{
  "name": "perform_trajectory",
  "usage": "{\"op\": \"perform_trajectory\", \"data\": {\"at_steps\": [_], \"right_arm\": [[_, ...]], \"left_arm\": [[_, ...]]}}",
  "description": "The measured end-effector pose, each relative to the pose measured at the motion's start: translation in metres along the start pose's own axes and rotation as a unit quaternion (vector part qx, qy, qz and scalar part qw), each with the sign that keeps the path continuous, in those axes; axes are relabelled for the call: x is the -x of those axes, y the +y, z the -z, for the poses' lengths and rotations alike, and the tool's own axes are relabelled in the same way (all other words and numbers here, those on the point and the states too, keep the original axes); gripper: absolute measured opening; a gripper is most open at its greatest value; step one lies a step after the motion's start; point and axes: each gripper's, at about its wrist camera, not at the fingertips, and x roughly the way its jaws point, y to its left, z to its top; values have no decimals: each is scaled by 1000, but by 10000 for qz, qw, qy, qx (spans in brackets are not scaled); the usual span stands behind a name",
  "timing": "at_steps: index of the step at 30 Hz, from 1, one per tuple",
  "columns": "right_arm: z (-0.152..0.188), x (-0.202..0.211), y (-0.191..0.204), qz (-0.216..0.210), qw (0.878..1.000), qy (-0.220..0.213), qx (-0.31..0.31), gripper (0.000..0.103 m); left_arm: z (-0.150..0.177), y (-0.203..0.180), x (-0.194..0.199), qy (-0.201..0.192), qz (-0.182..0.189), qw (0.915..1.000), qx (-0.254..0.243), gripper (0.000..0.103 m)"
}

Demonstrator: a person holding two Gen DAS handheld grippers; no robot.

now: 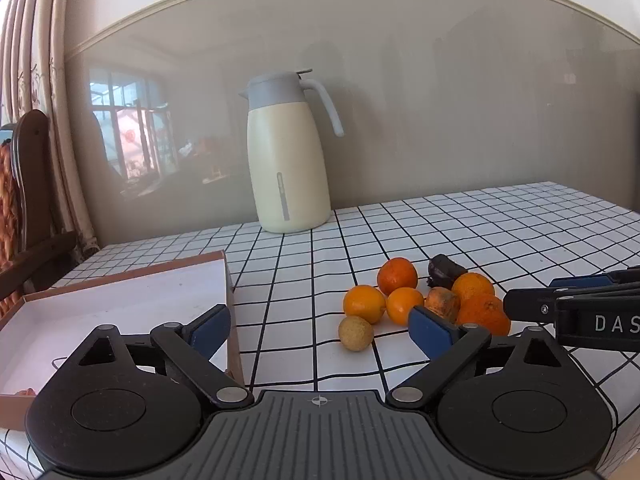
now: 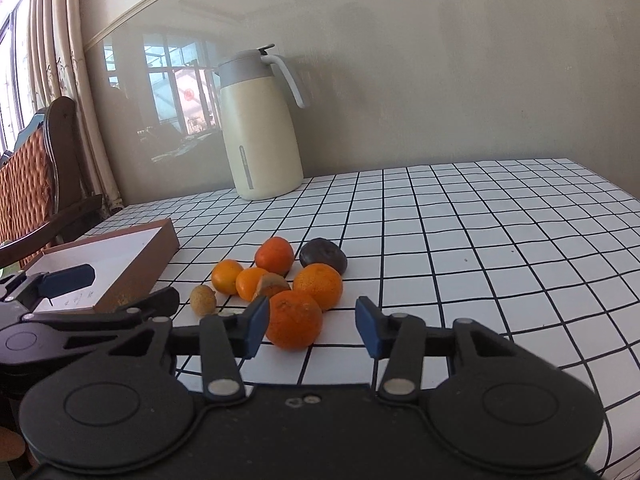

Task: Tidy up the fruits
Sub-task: 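Move both tools back toward the fruit pile, then grasp the kiwi with the left tool while the right tool grasps an orange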

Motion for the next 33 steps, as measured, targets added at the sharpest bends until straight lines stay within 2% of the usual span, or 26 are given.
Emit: {"op": "perform_trajectory", "data": {"at_steps": [7, 22, 26, 33], "right_arm": [[-3, -9, -1, -71, 9998, 45, -168, 40], [-2, -38, 4, -61, 9983, 398, -413, 39], [-2, -36, 5, -37, 9989, 337, -310, 33], [-3, -24, 6, 233, 9997, 78, -7, 29]], "left_arm": [[-1, -7, -17, 186, -1, 9998, -45, 88], [4, -15, -36, 401, -117, 9988, -249, 87], [4, -19, -40, 438, -61, 9988, -227, 87], [3, -26, -53, 555, 77, 9984, -81, 87]]}}
